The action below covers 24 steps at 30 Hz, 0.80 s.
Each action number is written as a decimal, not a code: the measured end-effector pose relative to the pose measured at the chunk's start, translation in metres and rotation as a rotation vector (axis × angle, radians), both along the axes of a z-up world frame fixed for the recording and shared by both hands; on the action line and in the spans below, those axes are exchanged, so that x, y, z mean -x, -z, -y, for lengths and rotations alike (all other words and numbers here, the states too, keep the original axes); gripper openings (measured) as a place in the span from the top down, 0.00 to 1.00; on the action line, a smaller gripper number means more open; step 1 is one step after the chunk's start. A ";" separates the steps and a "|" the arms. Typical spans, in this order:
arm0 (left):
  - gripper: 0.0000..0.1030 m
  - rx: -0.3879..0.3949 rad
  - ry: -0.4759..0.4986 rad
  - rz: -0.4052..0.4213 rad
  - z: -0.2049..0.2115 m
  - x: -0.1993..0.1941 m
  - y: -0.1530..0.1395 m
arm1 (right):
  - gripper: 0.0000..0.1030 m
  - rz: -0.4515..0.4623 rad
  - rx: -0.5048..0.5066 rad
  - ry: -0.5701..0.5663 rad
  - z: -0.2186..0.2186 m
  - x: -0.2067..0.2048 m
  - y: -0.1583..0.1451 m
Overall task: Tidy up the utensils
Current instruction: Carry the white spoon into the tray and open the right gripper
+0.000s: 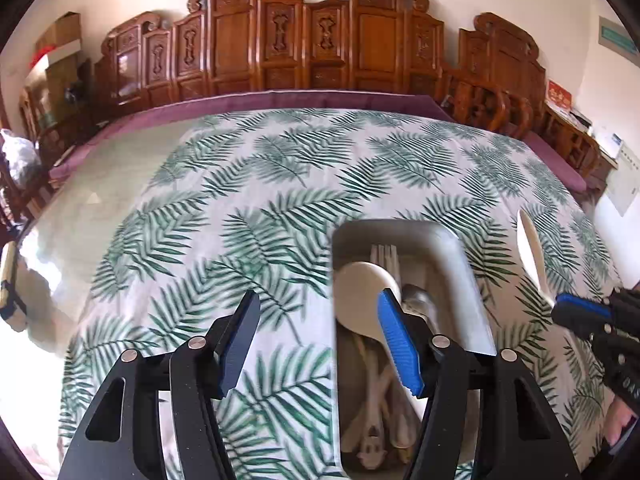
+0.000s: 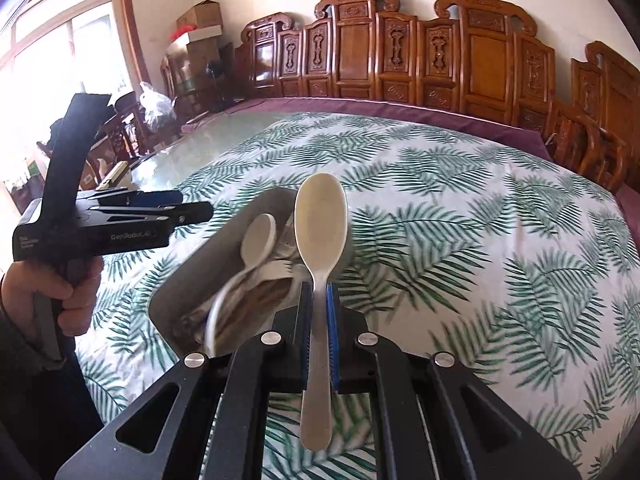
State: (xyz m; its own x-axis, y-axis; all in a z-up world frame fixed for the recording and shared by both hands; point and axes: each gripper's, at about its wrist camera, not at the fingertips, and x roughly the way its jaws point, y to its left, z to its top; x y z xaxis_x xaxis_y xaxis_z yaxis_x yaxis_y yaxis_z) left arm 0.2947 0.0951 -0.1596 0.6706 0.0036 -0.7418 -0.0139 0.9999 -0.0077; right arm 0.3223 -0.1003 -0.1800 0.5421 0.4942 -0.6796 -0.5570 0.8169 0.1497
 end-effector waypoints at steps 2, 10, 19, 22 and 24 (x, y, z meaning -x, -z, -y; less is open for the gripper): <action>0.31 0.006 -0.019 0.011 -0.009 -0.001 -0.002 | 0.92 -0.009 -0.008 -0.013 -0.012 -0.002 0.000; 0.10 0.021 -0.074 0.039 -0.037 0.001 -0.008 | 0.92 -0.043 -0.048 -0.032 -0.057 -0.014 0.000; 0.09 0.037 -0.111 0.045 -0.055 0.003 -0.011 | 0.92 -0.093 -0.091 -0.014 -0.083 -0.029 0.008; 0.09 0.036 -0.112 0.043 -0.055 0.003 -0.011 | 0.92 -0.118 -0.092 -0.004 -0.092 -0.034 0.018; 0.09 0.035 -0.110 0.042 -0.054 0.003 -0.011 | 0.92 -0.123 -0.078 0.003 -0.096 -0.035 0.024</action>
State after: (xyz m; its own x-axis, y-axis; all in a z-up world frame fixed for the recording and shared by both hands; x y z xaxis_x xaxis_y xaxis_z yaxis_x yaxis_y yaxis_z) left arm 0.2922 0.1494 -0.1489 0.6981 0.0535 -0.7140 -0.1222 0.9915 -0.0452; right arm 0.3570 -0.0042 -0.2038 0.4587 0.5471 -0.7002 -0.5285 0.8014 0.2800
